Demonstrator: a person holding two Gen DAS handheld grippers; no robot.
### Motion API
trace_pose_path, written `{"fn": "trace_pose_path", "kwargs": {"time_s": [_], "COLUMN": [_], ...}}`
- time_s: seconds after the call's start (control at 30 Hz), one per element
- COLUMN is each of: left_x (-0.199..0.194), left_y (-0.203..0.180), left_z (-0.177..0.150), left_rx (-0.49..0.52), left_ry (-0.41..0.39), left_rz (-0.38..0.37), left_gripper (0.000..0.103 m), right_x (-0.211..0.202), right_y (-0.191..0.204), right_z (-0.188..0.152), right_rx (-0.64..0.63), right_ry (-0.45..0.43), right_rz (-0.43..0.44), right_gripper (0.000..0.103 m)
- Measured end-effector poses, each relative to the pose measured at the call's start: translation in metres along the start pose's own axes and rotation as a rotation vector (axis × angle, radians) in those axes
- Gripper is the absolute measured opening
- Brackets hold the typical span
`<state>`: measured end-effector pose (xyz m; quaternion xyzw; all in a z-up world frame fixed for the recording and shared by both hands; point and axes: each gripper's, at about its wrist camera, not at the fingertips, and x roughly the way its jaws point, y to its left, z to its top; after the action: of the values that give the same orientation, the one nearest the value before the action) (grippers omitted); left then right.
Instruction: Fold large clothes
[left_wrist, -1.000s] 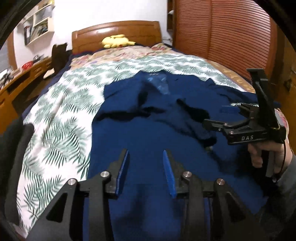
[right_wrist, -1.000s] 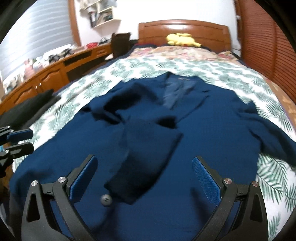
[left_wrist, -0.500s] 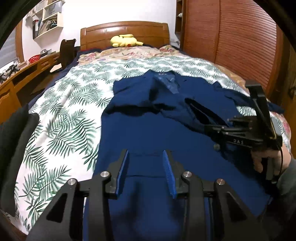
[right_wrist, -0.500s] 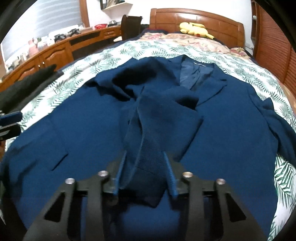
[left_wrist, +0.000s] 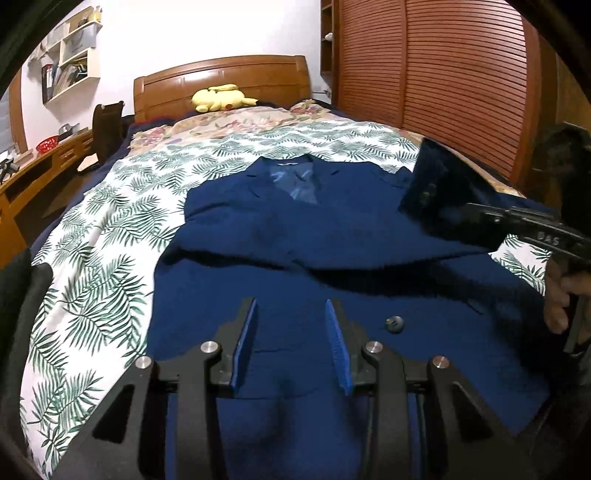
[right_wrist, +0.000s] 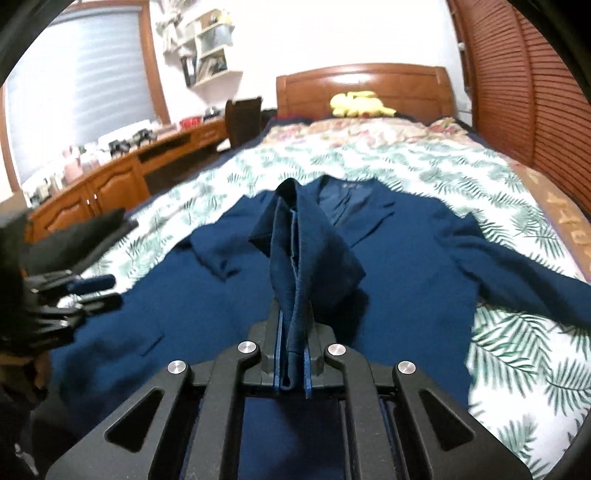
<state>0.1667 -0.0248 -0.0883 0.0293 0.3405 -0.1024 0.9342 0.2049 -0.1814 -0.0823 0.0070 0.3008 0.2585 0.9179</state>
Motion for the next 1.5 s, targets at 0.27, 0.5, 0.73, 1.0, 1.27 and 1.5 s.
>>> {"fn": "trace_pose_path", "kwargs": {"time_s": [0.27, 0.5, 0.73, 1.0, 1.27, 1.5], "left_x": [0.007, 0.014, 0.024, 0.033, 0.043, 0.052], "left_y": [-0.008, -0.01, -0.011, 0.003, 0.009, 0.006], "left_z": [0.008, 0.018, 0.025, 0.019, 0.014, 0.009], "left_rx": [0.001, -0.003, -0.011, -0.049, -0.054, -0.057], "left_ry": [-0.025, -0.057, -0.101, -0.122, -0.113, -0.099], "left_rz": [-0.017, -0.039, -0.043, -0.024, -0.019, -0.036], "left_gripper": [0.036, 0.036, 0.036, 0.036, 0.036, 0.036], "right_x": [-0.022, -0.035, -0.036, -0.027, -0.037, -0.066], "right_y": [-0.02, -0.035, -0.051, -0.054, -0.11, -0.198], "right_z": [-0.024, -0.05, -0.054, -0.051, -0.044, -0.027], "right_rx": [0.093, 0.092, 0.04, 0.029, 0.059, 0.174], "right_ry": [0.021, 0.054, 0.085, 0.101, 0.127, 0.153], "right_rz": [-0.077, -0.223, -0.312, -0.307, -0.404, -0.544], "right_gripper": [0.015, 0.062, 0.065, 0.065, 0.066, 0.071]}}
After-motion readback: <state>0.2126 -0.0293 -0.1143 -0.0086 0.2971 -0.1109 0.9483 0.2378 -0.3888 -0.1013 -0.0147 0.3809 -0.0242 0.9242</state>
